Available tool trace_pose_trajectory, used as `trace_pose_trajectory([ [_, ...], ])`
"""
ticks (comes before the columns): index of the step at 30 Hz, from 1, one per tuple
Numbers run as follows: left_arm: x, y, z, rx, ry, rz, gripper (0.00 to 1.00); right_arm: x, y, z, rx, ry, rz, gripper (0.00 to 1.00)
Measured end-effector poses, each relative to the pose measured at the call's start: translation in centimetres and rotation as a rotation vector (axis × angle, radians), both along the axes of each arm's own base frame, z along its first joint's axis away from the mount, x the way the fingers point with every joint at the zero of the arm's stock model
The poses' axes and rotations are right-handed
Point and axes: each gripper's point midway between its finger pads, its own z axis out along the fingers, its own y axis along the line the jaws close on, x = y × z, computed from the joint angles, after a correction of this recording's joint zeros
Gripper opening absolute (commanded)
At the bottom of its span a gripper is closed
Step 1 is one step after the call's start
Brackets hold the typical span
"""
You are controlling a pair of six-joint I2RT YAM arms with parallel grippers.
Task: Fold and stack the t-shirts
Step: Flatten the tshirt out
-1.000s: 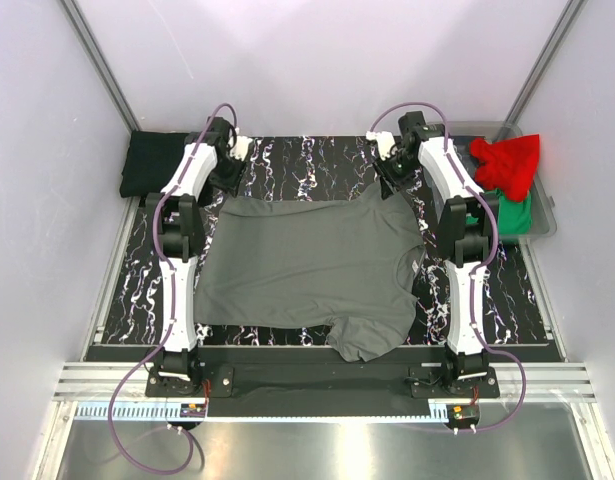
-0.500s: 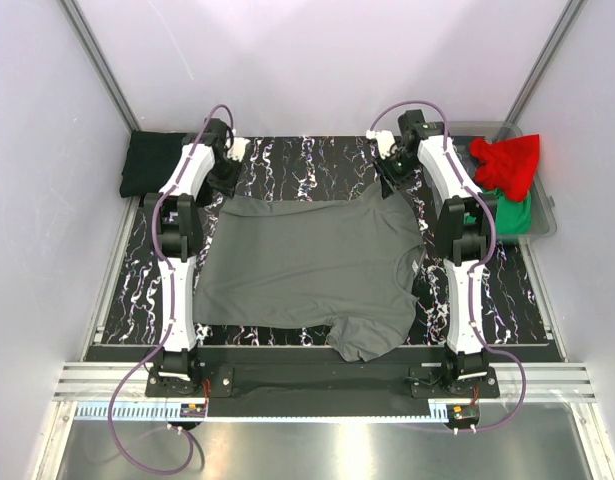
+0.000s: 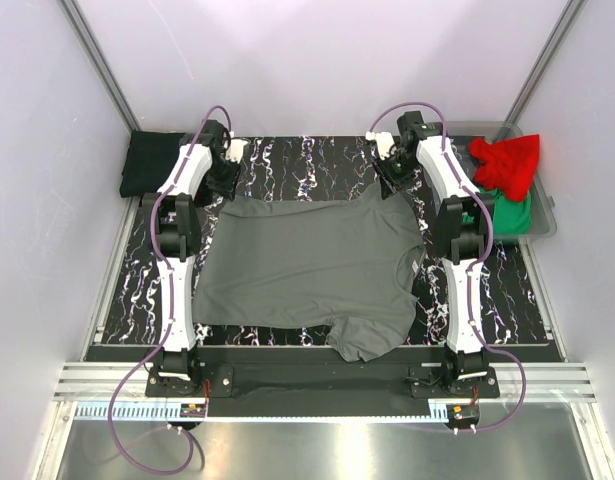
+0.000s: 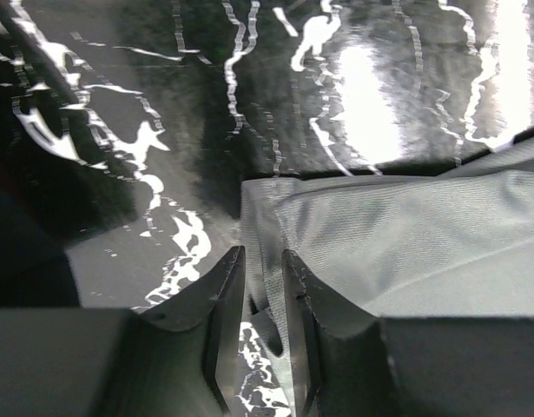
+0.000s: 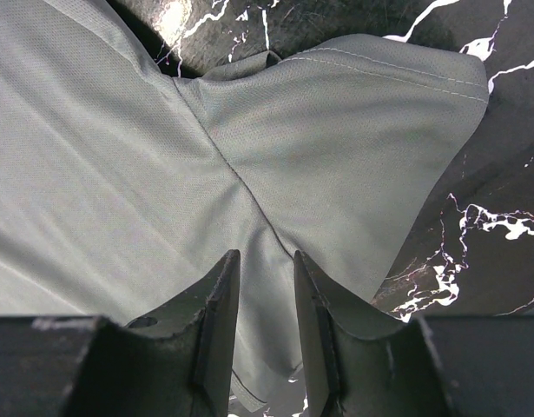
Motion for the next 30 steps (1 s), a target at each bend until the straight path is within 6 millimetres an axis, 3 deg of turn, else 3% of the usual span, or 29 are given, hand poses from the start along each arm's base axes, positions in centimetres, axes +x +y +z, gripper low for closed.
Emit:
trace_pose_trajectory([
  [7, -0.6, -1.0, 0.0, -0.050, 0.022, -0.018, 0.19, 0.0, -0.1, 0.0, 0.000, 0.000, -0.003, 0.38],
  [10, -0.8, -1.1, 0.0, -0.061, 0.031, -0.020, 0.01, 0.0, -0.2, 0.0, 0.000, 0.000, -0.004, 0.38],
  [11, -0.8, -1.2, 0.0, -0.062, 0.033, -0.019, 0.00, 0.0, -0.2, 0.0, 0.000, 0.000, -0.004, 0.38],
  [19, -0.1, -1.1, 0.6, -0.058, 0.002, -0.021, 0.00, 0.4, -0.8, -0.3, -0.030, -0.007, -0.019, 0.38],
  [30, 3.4, -0.8, 4.7, -0.040, -0.170, -0.013, 0.00, 6.2, -3.4, -2.9, -0.065, -0.104, -0.157, 0.40],
])
